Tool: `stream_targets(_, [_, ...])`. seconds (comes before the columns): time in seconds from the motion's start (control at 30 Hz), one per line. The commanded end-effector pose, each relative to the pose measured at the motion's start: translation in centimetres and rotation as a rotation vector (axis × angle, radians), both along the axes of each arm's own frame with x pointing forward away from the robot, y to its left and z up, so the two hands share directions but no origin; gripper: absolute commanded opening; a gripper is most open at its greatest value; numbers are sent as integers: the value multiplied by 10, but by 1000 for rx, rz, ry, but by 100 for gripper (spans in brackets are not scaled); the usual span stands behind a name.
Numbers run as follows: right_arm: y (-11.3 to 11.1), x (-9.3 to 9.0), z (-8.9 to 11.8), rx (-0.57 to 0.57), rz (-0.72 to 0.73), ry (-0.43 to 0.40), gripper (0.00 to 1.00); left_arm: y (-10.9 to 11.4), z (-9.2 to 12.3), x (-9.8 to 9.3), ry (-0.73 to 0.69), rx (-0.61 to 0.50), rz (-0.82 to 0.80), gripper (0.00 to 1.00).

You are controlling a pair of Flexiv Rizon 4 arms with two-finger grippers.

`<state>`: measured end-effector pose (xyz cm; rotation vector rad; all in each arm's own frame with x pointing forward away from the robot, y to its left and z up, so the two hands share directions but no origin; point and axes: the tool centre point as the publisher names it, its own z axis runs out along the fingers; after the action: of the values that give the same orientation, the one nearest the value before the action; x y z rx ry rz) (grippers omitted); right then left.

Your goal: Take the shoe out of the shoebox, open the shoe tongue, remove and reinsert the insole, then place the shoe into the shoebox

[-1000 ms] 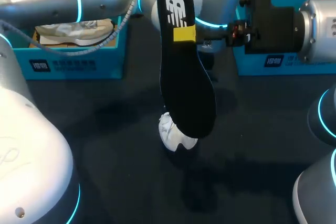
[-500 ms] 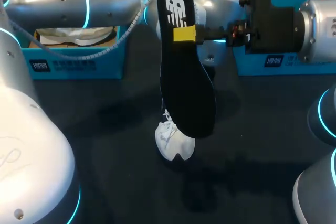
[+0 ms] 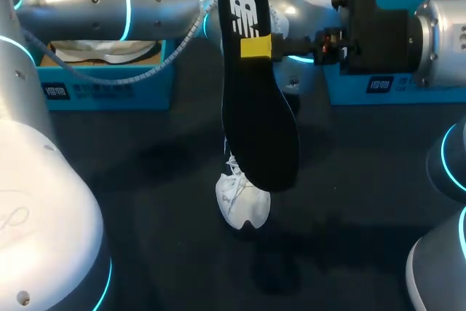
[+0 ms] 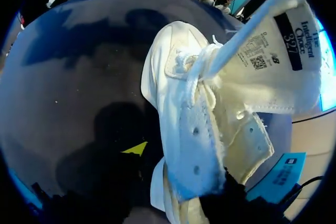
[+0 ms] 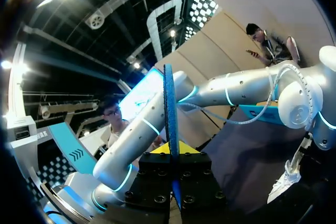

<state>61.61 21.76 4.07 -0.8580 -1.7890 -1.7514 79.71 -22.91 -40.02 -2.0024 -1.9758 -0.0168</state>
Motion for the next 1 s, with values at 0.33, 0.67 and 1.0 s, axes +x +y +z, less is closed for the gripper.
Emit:
stream_targets(0.33, [4,1,0,-3,-3,2,0,-6,53,13,-25,-122,-12,100])
stream_targets(0.67, [4,1,0,-3,-3,2,0,-12,101,22,-44,-258,-18,100])
stream_targets(1.0, [-24,9,-2,25,-172,66,0,1,134,30,-69,-403,-25,100])
